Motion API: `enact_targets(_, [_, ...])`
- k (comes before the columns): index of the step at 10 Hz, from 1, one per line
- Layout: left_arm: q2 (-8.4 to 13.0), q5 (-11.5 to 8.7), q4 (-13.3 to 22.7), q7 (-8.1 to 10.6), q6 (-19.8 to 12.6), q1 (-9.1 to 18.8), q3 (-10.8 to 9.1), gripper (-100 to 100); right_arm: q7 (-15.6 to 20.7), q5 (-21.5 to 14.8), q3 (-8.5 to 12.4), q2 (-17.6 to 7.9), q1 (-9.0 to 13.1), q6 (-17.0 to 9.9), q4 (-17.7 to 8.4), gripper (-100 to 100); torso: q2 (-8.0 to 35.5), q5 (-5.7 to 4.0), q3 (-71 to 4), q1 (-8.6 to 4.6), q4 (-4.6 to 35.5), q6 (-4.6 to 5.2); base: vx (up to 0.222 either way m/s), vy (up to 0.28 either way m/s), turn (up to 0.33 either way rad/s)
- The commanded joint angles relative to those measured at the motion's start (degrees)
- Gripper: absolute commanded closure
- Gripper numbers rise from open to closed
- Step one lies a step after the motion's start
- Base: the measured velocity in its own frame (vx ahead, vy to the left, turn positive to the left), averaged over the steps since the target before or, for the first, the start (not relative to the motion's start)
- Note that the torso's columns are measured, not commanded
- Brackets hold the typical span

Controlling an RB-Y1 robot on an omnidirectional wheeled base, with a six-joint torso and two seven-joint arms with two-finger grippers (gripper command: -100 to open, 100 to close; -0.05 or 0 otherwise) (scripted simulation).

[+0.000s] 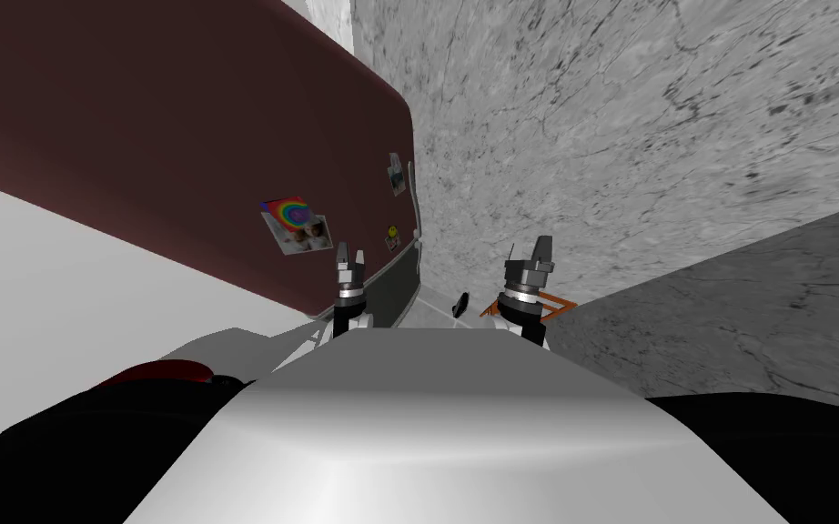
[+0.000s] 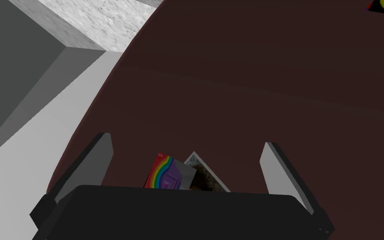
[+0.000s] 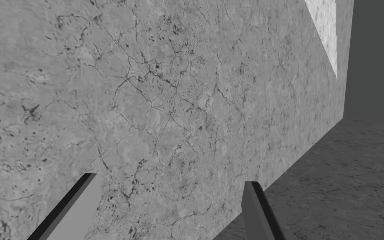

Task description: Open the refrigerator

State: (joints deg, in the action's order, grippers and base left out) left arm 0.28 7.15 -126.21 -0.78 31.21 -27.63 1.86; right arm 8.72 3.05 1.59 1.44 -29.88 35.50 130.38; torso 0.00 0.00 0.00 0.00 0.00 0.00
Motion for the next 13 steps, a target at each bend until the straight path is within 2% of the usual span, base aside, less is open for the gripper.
enact_targets(1, [0.0, 0.0, 0.0, 0.0, 0.0, 0.0, 0.0, 0, 0.0, 0.0, 0.0, 0.0, 0.0, 0.0, 0.0, 0, 2.32, 0.0, -4.67, 0.0, 2.35, 0.0, 0.0, 0.0, 0.0])
enact_targets(9, [0.0, 0.0, -0.02, 0.0, 0.01, 0.0, 0.0, 0, 0.0, 0.0, 0.0, 0.0, 0.0, 0.01, 0.02, 0, 35.39, 0.0, -70.73, 0.0, 35.37, 0.0, 0.0, 0.0, 0.0])
enact_targets(10, [1.68, 0.1, -0.11, 0.06, 0.09, -0.29, 0.23, -100, 0.0, 0.0, 0.0, 0.0, 0.0, 0.01, 0.02, 0, 39.62, 0.0, -79.19, 0.0, 39.6, 0.0, 0.04, 0.014, 0.083])
enact_targets(11, [2.92, 0.18, -0.21, 0.13, 0.18, -0.58, 0.45, -100, 0.0, 0.0, 0.0, 0.0, -0.01, 0.0, 0.0, 0, 41.45, 0.02, -83.19, 0.06, 41.47, -0.02, 0.088, 0.023, 0.136])
enact_targets(13, [5.55, 0.38, -0.48, 0.35, 0.42, -1.43, 1.07, -100, 0.0, 0.0, 0.01, -0.01, -0.02, 0.0, -0.01, 0, 41.99, 0.02, -84.66, 0.07, 42.14, 0.0, 0.13, 0.039, 0.139])
